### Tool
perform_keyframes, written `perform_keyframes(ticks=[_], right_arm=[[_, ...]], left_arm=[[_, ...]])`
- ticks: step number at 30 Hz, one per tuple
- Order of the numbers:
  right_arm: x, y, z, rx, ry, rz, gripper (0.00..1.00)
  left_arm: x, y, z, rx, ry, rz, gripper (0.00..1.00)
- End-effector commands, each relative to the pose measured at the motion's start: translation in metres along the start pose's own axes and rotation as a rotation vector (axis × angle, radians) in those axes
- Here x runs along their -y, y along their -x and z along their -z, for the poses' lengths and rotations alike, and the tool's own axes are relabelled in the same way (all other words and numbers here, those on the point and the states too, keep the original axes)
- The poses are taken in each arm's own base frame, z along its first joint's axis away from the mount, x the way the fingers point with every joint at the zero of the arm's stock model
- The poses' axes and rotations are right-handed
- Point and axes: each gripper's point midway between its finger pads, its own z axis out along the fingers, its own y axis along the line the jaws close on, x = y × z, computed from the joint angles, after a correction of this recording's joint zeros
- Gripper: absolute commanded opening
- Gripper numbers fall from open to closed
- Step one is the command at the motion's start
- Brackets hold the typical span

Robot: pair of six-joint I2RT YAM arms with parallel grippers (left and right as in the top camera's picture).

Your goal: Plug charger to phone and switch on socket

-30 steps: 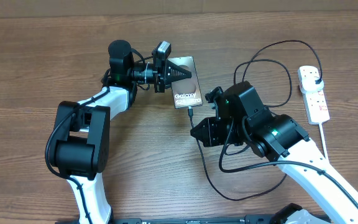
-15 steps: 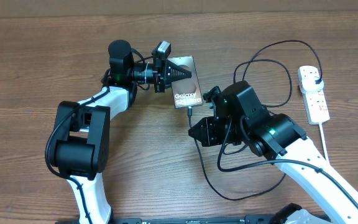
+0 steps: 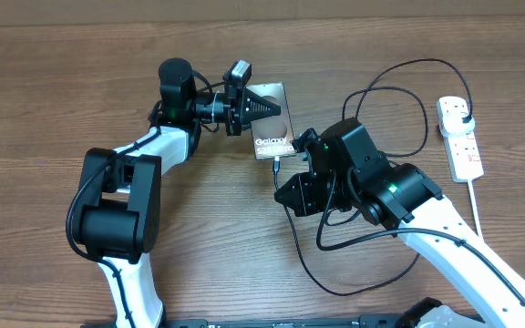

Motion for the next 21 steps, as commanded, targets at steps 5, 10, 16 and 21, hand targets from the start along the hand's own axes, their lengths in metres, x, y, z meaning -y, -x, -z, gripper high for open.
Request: perform_keyframes(ticks=[5, 10, 16, 21], right_arm=[[0.014, 0.018, 0.006, 0.07, -0.05, 0.045, 0.04], [0.026, 0.028, 0.012, 0.11, -0.111, 0.034, 0.04], [0.041, 0.034, 0.016, 0.144, -0.192, 0.026, 0.04], [0.036, 0.039, 0.016, 0.161, -0.17, 0.025, 0.04]], left_arm=[[0.012, -0.015, -0.001, -0.098, -0.006, -0.123, 0.04], [0.012, -0.015, -0.001, -0.098, -0.006, -0.124, 0.04], [0.013, -0.015, -0.001, -0.098, -0.006, -0.13, 0.04], [0.013, -0.015, -0.001, -0.098, -0.006, -0.13, 0.04]])
